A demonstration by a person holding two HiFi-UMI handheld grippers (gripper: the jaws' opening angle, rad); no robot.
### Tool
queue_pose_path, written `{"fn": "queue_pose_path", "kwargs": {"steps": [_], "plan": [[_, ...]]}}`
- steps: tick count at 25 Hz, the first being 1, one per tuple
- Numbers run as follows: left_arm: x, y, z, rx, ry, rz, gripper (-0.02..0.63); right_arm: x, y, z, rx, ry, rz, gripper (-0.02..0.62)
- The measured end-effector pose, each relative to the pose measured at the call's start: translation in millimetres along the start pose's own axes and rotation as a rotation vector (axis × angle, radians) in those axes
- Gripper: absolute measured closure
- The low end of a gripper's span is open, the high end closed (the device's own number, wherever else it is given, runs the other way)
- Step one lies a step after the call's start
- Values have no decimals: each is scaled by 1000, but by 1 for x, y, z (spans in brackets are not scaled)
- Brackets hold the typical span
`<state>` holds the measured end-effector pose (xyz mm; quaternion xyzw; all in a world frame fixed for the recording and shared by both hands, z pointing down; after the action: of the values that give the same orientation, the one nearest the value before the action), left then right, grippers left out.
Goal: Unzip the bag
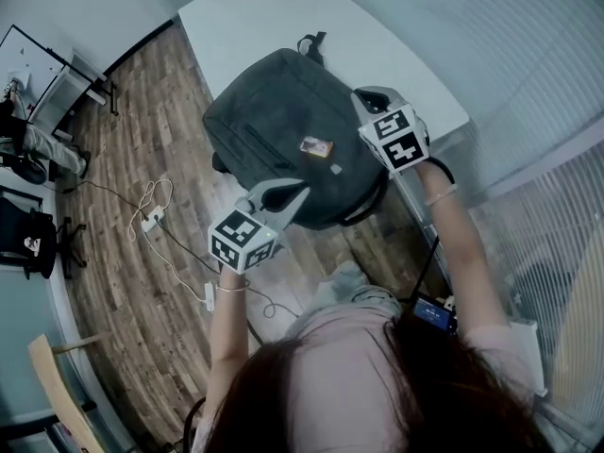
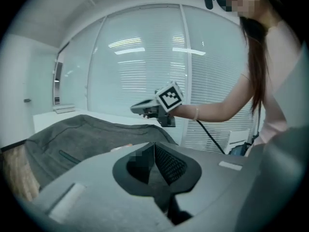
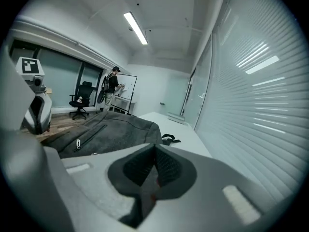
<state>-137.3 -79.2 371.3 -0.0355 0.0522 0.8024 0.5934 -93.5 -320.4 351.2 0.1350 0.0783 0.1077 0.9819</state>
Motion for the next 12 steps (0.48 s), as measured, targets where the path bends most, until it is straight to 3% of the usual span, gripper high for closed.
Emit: {"fn": "queue_pose_path", "kwargs": {"steps": [4, 12], "plan": [[23, 1, -7, 15, -56, -173, 595, 20, 24, -14, 14, -19, -10, 592], [50, -18, -15, 112, -145, -371, 597, 61, 67, -36, -53, -123, -1, 592]]}}
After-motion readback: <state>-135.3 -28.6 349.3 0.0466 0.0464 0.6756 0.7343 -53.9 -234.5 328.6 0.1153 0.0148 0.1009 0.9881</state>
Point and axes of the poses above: the fingertips, and each gripper's own axes: x backward along the fingers, y to its left, z out of its underside, the point moved 7 cm from there along x, backward along the fingers, and after that the axes turned 14 degrees about -y, right-handed, at the moved point
